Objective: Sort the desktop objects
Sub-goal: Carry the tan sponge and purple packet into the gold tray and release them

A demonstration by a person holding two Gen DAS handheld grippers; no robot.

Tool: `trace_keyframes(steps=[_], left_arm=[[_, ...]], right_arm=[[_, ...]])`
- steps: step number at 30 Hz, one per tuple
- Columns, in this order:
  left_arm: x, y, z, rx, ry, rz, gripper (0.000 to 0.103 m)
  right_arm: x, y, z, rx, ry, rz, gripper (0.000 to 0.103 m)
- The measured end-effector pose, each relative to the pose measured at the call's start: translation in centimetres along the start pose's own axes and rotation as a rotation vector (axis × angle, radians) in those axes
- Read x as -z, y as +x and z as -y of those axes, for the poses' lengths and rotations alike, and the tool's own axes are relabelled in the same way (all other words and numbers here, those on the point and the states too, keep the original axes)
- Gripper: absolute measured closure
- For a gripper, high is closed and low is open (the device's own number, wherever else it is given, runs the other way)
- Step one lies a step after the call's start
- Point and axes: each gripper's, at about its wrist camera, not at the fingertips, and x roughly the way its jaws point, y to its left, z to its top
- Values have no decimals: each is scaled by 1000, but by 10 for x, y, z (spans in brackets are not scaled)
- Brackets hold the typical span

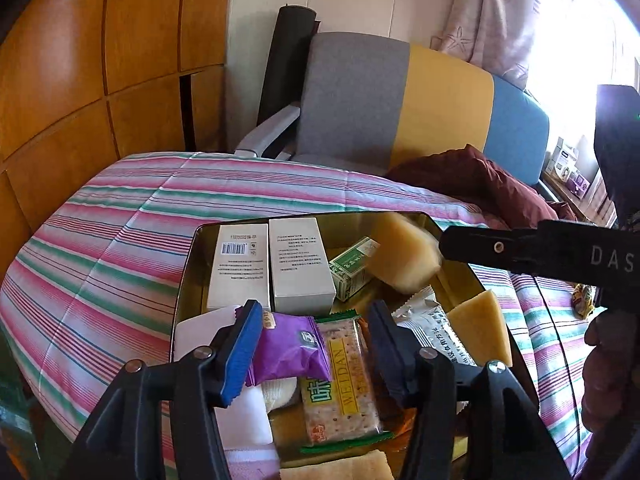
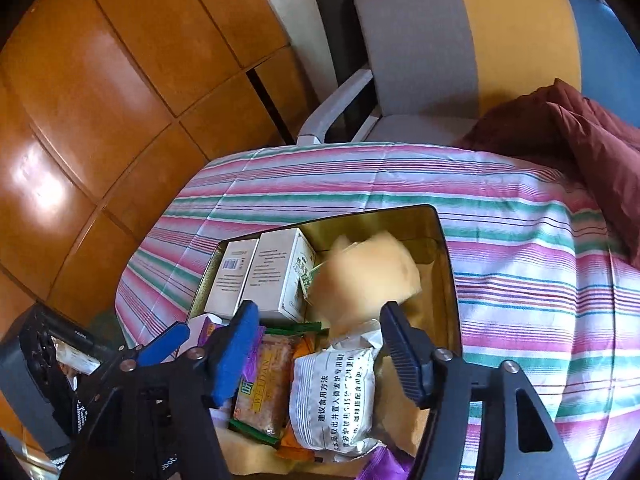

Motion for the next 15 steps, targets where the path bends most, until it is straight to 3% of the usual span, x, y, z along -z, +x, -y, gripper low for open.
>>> trace_keyframes(steps=[7, 15], left_arm=[[-2, -10, 1, -7, 2, 13, 46], [-5, -34, 4, -27, 1, 60, 46]], right_arm=[[6, -12, 3, -7, -2, -3, 31], [17, -43, 14, 43, -36, 48, 23]])
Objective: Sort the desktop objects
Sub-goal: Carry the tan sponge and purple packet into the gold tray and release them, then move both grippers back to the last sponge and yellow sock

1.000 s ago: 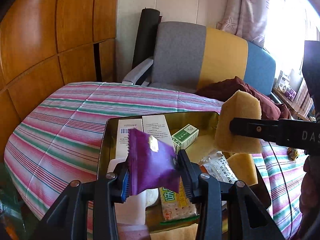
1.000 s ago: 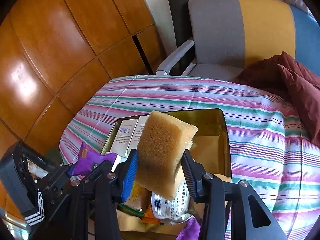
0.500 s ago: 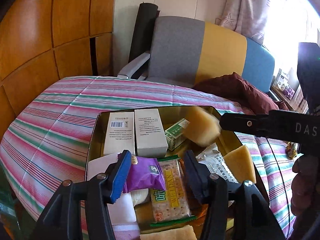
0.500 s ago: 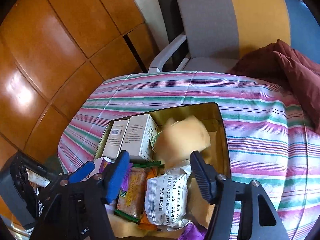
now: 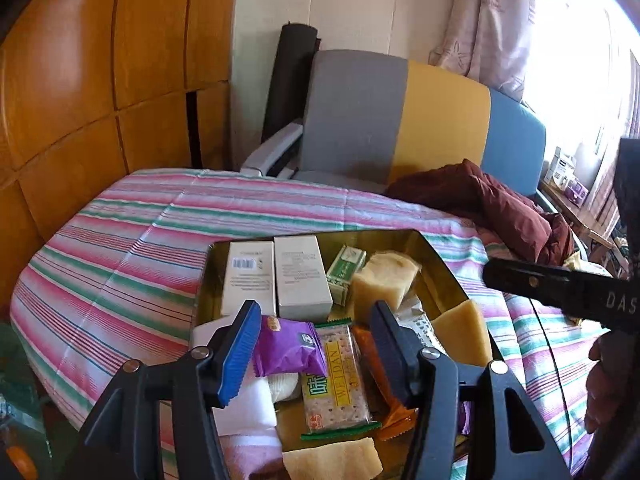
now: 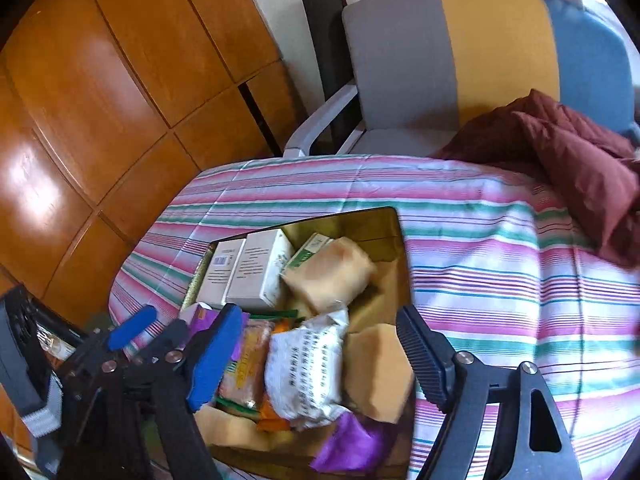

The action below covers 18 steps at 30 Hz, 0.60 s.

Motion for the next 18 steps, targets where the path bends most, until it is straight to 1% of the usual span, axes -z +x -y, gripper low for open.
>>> trace_keyframes(steps=[5, 7, 8, 11, 14, 18], left_arm=[[-5, -17, 6, -43, 18, 48, 46], [-8, -22, 10, -44, 25, 58, 46], [-9, -24, 12, -41, 29, 61, 46], [-12, -31, 22, -28, 52, 80, 46], [-15, -38, 39, -19, 101, 104, 46], [-18, -38, 61, 29, 148, 100, 46]], right_arm=[[5, -24, 20, 60, -45, 25, 23], [6, -31, 29, 90, -48, 30, 19], [5, -36, 37, 112, -42, 27, 16], [5, -47, 60, 155, -19, 28, 16], [6, -60, 86, 225, 0, 34, 16], [5, -79, 123, 260, 46, 44, 16]])
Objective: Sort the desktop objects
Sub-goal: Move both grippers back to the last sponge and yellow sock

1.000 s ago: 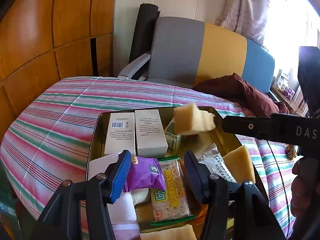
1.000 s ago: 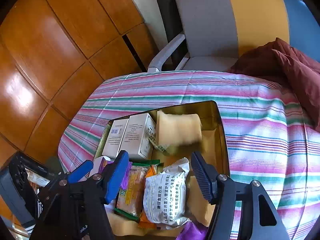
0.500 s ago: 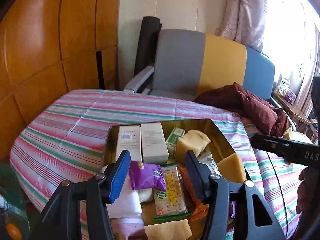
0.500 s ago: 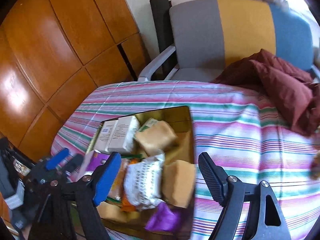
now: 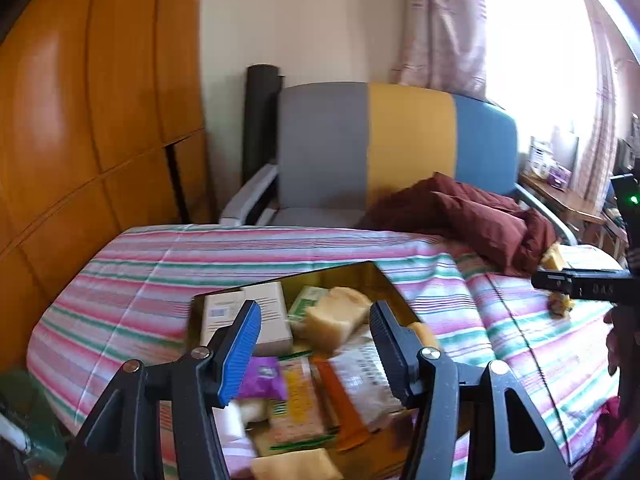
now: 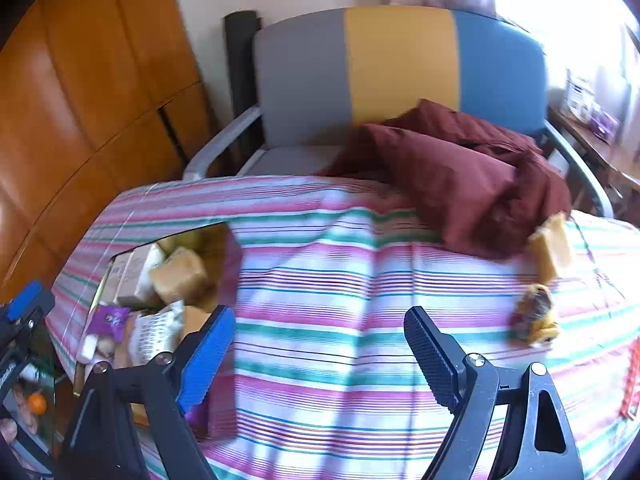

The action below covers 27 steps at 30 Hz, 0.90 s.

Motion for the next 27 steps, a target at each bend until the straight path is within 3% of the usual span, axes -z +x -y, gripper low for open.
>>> trace_keyframes(steps=[9, 16, 21, 27], left_arm=[[-7, 9, 52, 169, 88, -24, 45], [-7, 30, 89, 277, 118, -112, 45], [-2, 39, 111, 303, 157, -149, 45], [0, 53, 128, 339, 177, -195, 45]], right_arm=[[-3, -20, 96, 81, 170, 17, 19], [-3, -30, 178, 142, 344, 28, 21], [-1, -16, 218, 171, 436, -8, 24], [1, 23, 235, 143, 441, -84, 25]])
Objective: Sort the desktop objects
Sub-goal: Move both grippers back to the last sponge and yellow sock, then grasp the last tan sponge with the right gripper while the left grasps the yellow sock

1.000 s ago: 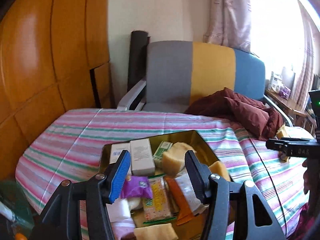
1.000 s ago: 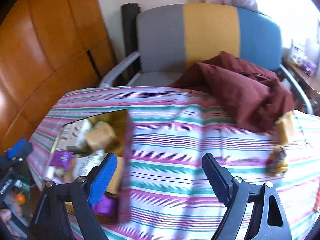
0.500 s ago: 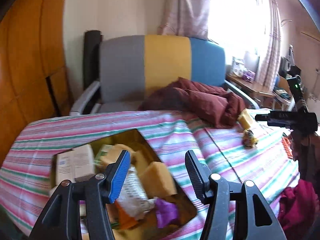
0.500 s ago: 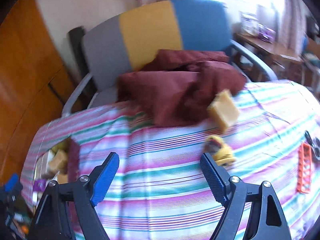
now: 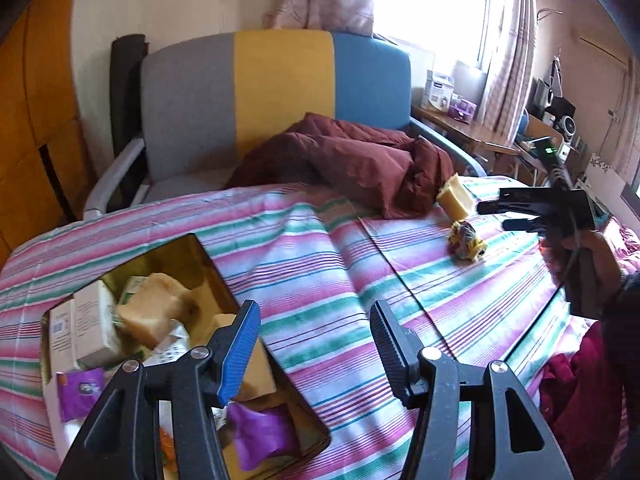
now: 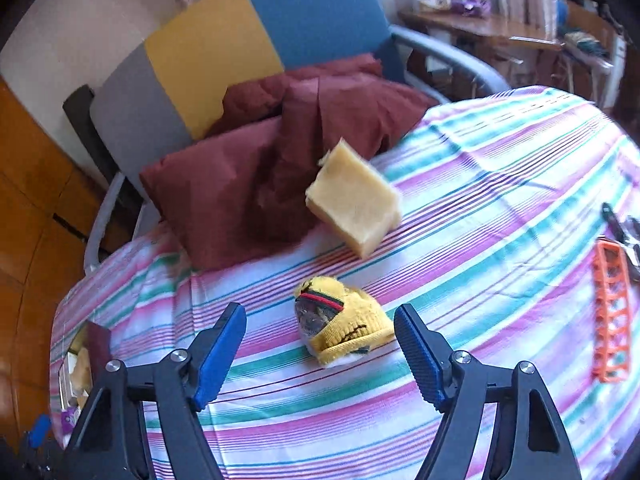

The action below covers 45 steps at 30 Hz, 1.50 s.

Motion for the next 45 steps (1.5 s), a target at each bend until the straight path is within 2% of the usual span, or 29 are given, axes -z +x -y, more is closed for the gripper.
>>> trace_keyframes(steps=[5, 9, 14, 20, 29, 30, 31, 32, 33, 41, 45], left_arm=[[-7, 20, 16, 35, 25, -30, 45], [-11, 41, 31, 61, 59, -63, 45], [-14, 71, 49, 85, 89, -117, 45], [-18, 97, 56, 107, 99, -160, 45], [-27, 127, 72, 150, 112, -182, 45], [-28, 130, 74, 154, 113, -186, 45], [-29, 133, 76, 161, 111, -189, 45], [-31, 136, 78, 169, 109, -193, 45], [-32, 139, 81, 178, 109, -199, 45], [-51, 164, 113, 270, 140, -210, 45], [-59, 182, 135, 327, 155, -227, 45]], right_arm=[[-19, 14, 15, -2, 61, 20, 25], [-38, 17, 19, 29, 36, 59, 20], [-52, 26, 10, 80, -125, 92, 13], [-66, 51, -1, 129, -320, 73, 8], [-67, 88, -5, 180, -459, 7, 5], [-66, 91, -5, 161, -510, -3, 6], [-65, 91, -4, 157, -513, -8, 16], [-66, 91, -3, 159, -510, -23, 38], [-68, 91, -1, 159, -506, -45, 44], [-76, 53, -5, 132, -503, -8, 45], [-79, 47, 0, 138, -469, -21, 45]])
